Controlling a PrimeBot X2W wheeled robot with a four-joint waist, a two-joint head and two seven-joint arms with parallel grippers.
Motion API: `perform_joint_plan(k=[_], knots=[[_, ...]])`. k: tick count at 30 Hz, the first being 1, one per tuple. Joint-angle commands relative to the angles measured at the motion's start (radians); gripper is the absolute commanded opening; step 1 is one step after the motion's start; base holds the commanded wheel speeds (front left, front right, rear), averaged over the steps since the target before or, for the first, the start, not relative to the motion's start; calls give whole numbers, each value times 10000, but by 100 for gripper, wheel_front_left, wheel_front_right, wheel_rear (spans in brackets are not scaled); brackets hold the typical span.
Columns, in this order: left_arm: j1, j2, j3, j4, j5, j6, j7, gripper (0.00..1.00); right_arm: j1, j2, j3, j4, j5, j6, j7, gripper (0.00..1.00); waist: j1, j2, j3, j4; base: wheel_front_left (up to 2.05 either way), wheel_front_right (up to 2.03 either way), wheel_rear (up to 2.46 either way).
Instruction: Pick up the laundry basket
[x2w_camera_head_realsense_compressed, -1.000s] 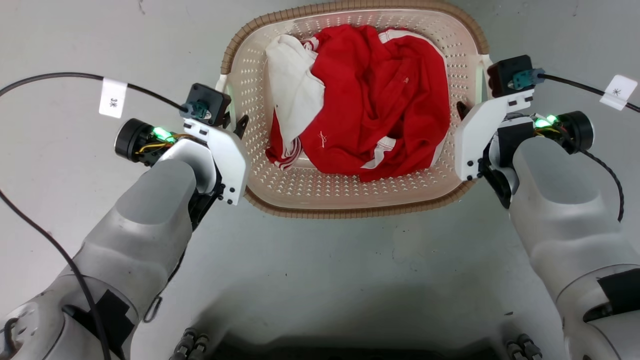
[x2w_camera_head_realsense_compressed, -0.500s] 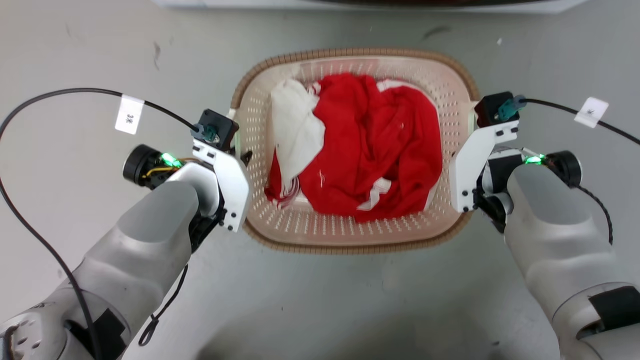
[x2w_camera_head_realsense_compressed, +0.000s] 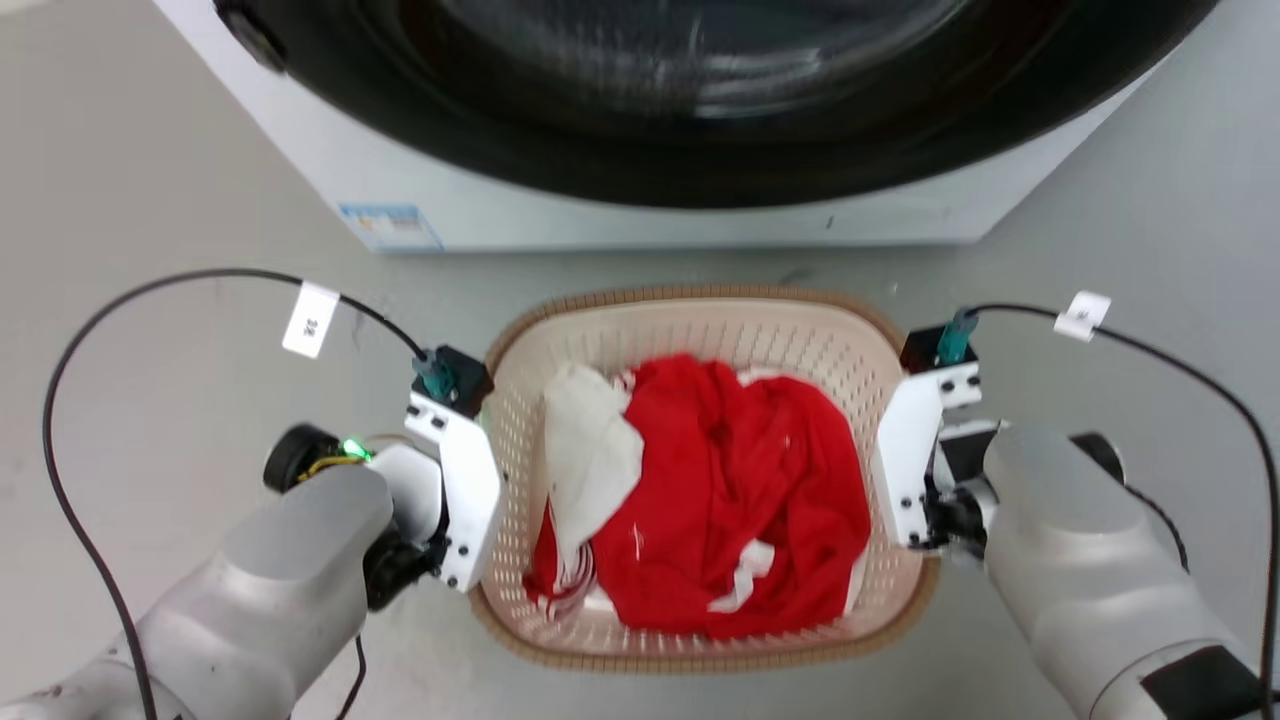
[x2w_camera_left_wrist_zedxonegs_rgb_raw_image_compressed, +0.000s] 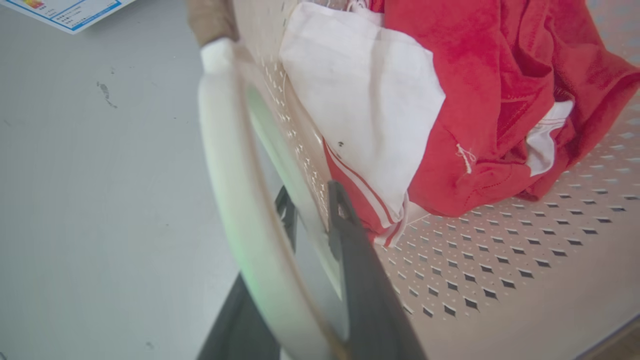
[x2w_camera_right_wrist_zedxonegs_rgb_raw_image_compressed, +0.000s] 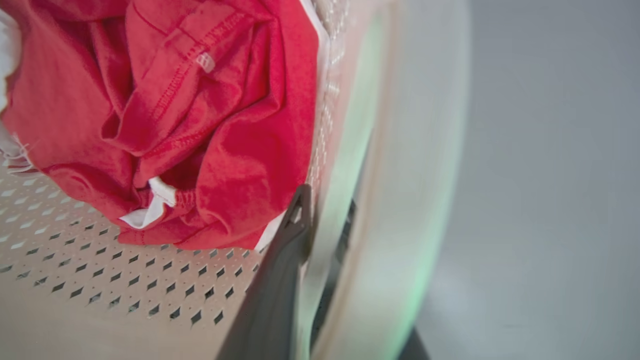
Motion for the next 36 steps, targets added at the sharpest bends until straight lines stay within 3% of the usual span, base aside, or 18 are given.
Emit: perform_joint_plan(k=[1,17,27,36], knots=[[203,8,-69,-199,-34,-103,109,0,145,-52,151,-49,-28,1,136,0,1,-1,-991,-183,0,0,0],[1809,713,-87,-1797,-1343,-119,2290,0,1338,-38,1295,-299,1117,-1,2157,0,1,-1,-3990,-364,0,0,0],[2140,1044,-90,-2240,-1440,-131,3223,0,1507,-49,1589,-326,1478,-1,2491,0,1,-1,-4522,-412,0,0,0],[2170,989,-88,-2323,-1682,-133,3199,0,1586,-45,1728,-342,1764,1,2586,0,1,-1,-4645,-440,0,0,0]])
